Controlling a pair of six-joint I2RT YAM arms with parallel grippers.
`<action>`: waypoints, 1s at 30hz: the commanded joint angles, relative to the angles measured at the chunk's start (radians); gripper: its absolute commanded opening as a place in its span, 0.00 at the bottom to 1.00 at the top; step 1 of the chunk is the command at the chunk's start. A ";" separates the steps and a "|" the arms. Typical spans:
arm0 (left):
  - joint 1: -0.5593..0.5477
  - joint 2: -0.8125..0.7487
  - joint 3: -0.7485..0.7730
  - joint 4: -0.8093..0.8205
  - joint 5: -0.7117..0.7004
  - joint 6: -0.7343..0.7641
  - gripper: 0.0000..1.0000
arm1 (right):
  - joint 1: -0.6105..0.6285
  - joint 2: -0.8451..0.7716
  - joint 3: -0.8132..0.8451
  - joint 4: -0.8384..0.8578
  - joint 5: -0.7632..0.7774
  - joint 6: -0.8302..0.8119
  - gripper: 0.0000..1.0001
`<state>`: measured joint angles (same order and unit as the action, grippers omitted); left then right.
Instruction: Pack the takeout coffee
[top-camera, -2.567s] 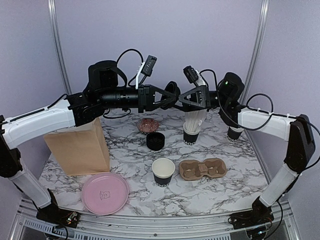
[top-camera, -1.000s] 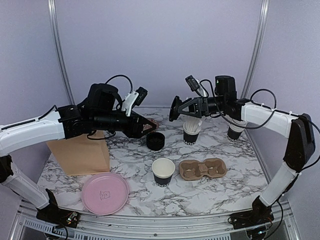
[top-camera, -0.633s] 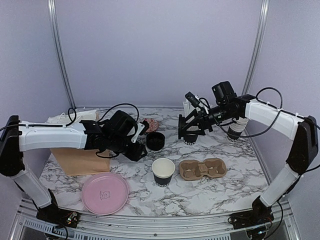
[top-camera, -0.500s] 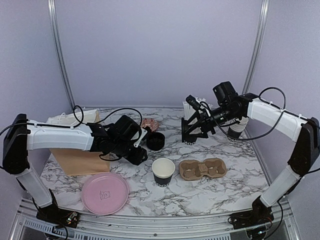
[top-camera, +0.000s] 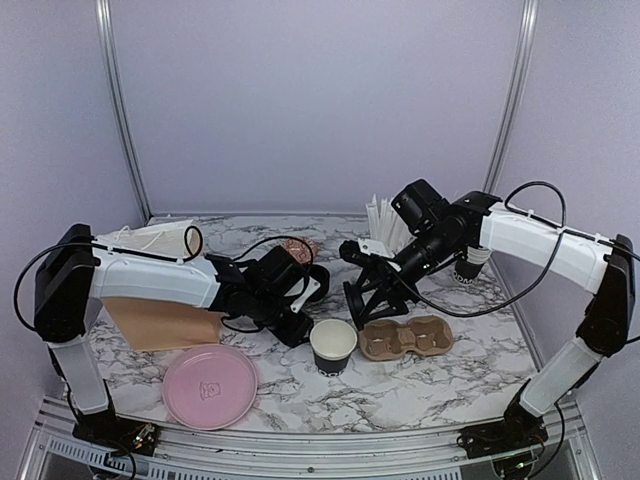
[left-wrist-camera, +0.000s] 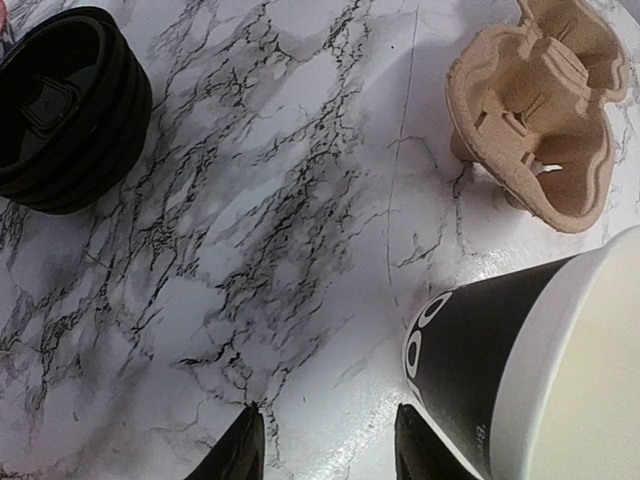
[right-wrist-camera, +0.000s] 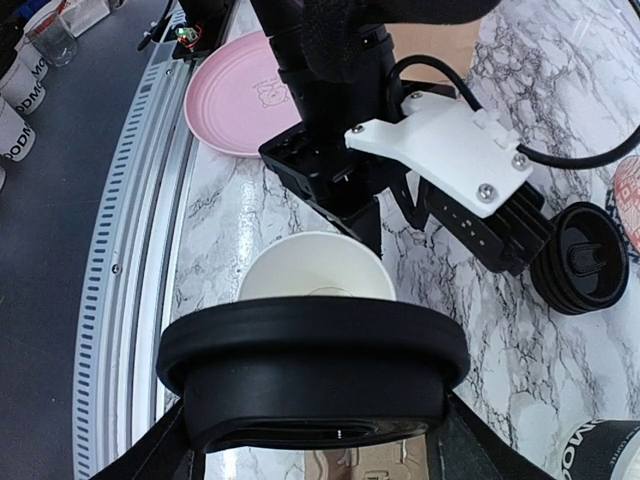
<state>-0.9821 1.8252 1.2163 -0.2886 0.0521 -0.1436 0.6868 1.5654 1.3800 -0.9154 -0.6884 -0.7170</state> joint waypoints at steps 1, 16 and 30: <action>-0.017 0.037 0.036 -0.002 0.049 0.016 0.44 | 0.017 0.009 0.055 -0.043 0.040 -0.037 0.67; 0.005 -0.118 -0.034 0.007 -0.106 -0.047 0.50 | 0.135 0.078 0.138 -0.134 0.209 -0.078 0.67; 0.034 -0.211 -0.087 0.039 -0.137 -0.077 0.51 | 0.148 0.116 0.182 -0.219 0.278 -0.103 0.67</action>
<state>-0.9550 1.6428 1.1446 -0.2729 -0.0772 -0.2096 0.8268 1.6775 1.5242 -1.1027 -0.4278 -0.8093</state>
